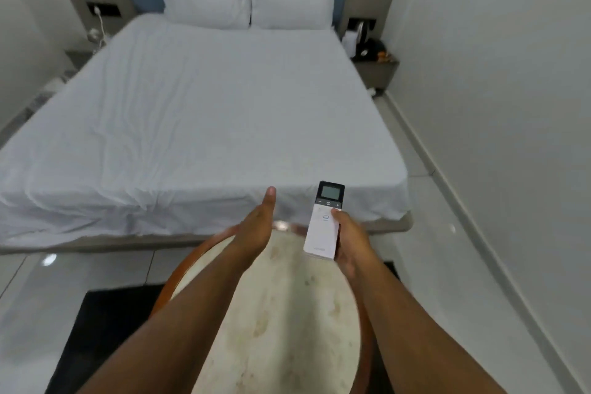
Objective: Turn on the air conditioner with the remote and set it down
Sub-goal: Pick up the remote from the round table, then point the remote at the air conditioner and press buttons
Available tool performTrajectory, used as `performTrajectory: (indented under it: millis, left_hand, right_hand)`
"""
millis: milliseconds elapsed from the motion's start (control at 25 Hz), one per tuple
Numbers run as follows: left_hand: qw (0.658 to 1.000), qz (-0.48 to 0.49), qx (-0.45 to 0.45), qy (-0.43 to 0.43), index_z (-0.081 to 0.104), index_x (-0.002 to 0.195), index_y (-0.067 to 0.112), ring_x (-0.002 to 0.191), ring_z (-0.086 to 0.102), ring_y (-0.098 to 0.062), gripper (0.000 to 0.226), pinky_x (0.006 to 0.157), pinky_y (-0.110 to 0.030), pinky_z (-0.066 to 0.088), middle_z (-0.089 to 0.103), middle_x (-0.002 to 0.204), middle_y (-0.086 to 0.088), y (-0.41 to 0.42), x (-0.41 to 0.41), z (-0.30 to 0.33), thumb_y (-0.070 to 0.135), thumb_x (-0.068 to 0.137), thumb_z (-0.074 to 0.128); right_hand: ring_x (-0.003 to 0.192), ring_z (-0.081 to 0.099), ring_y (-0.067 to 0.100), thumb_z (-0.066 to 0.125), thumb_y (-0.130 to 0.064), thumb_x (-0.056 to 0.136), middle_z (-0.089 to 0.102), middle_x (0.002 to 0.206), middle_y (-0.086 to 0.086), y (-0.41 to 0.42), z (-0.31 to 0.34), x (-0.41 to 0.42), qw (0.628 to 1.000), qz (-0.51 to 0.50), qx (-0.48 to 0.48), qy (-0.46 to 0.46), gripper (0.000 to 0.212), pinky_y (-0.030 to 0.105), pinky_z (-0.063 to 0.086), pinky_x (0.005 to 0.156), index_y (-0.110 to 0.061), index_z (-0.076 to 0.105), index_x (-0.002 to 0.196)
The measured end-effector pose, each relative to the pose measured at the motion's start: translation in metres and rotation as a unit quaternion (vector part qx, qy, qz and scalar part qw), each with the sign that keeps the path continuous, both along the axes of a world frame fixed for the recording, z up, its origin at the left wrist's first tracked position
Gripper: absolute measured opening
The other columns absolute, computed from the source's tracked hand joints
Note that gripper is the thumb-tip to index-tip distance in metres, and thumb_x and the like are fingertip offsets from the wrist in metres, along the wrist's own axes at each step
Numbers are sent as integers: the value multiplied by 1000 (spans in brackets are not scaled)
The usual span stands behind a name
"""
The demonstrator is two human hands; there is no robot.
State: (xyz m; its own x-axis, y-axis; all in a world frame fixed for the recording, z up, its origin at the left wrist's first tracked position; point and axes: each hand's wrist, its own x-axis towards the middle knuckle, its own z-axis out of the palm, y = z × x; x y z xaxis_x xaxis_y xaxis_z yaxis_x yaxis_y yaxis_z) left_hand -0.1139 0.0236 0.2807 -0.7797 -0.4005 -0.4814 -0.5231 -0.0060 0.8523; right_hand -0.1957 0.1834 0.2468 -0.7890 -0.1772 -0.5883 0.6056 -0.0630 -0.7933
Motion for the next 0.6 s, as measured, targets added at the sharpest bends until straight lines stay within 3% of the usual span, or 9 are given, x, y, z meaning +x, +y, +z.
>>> performTrajectory:
  millis: [120,200,400,600]
  left_hand:
    - [988,-52,-118,90,38,146,29,141,35,-27,89,117,-44,22,39,154,-3,17,-40,81,84,79,19]
    - [960,-96,-216,149,39,146,28,141,35,-26,92,116,-43,23,40,154,-3,30,-67,131,85,77,17]
    - [824,-158,-474,267,22,152,27,145,23,-32,93,116,-48,22,28,159,-9,80,-126,251,83,78,18]
    - [711,-132,-587,363,8,154,24,148,8,-35,97,119,-53,12,15,162,-14,142,-161,357,83,77,14]
  right_hand:
    - [77,72,34,54,-34,96,76,89,17,30,96,-30,995,-45,-26,82,28,43,59,70,-10,68,103]
    - [65,72,30,57,-39,95,77,74,14,55,160,-46,988,-67,-43,134,28,36,57,61,-13,68,99]
    - [59,70,32,58,-37,95,73,73,19,137,304,-71,955,-104,-71,268,30,35,57,52,-9,64,102]
    - [49,69,26,48,-34,100,77,71,18,221,432,-76,916,-118,-46,382,31,28,53,43,-8,63,109]
